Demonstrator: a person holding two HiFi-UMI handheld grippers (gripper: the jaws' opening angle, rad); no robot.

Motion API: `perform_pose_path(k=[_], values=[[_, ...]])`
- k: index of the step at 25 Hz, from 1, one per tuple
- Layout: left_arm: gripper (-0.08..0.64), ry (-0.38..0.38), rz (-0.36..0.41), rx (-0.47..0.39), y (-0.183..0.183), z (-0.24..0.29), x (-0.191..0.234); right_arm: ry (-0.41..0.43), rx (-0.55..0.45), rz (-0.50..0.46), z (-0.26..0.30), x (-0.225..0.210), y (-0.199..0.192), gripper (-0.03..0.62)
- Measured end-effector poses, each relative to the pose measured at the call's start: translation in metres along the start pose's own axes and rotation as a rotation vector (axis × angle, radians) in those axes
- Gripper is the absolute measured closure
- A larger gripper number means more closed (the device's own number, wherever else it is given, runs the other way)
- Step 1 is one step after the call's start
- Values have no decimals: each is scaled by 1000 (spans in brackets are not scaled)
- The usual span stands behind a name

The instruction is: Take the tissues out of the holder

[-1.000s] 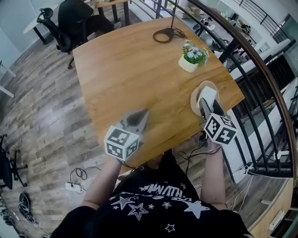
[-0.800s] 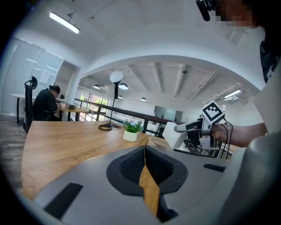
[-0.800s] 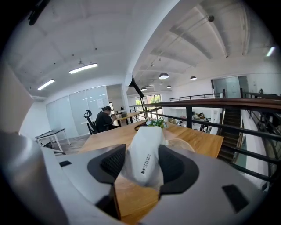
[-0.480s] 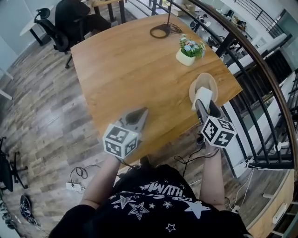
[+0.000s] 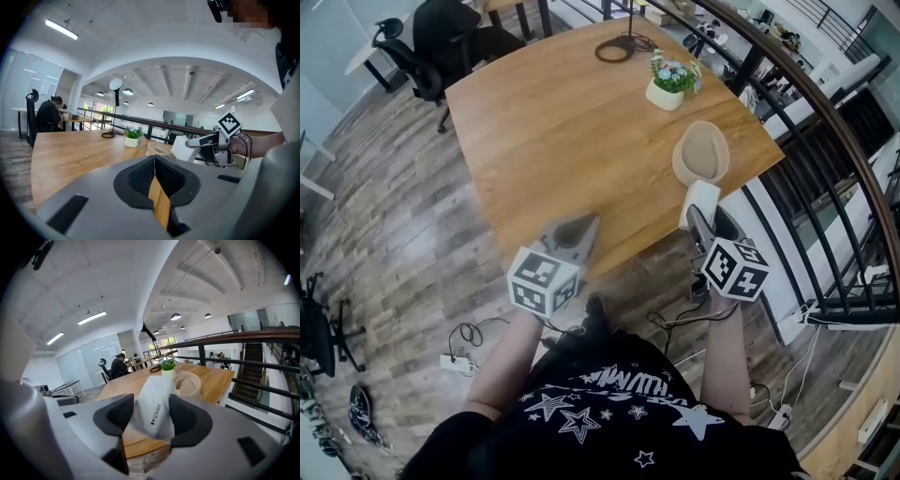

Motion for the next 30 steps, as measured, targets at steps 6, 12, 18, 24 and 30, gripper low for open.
perform_pose_path(k=[6, 12, 18, 24, 30], values=[[545, 12, 16, -2, -5, -26, -35, 45, -16, 5, -37, 7, -14, 344], [545, 25, 26, -5, -14, -50, -57, 83, -14, 22, -63, 16, -34, 344], [545, 39, 38, 3, -24, -70, -77, 119, -20, 35, -82, 19, -50, 344], [545, 28, 66, 16, -24, -79, -80, 132, -26, 57, -88, 29, -62, 344], [545, -27, 68, 7, -24, -67, -83, 118, -38, 52, -89, 32, -67, 344]])
Point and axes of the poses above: the fingertips, and each gripper's own axes: z forward along the fingers, x to its left, y out of its top, the point moved 7 cm from there along -z, backward along the fingers, and after that the axes turned 10 degrees about y, right-handed, at the moved point
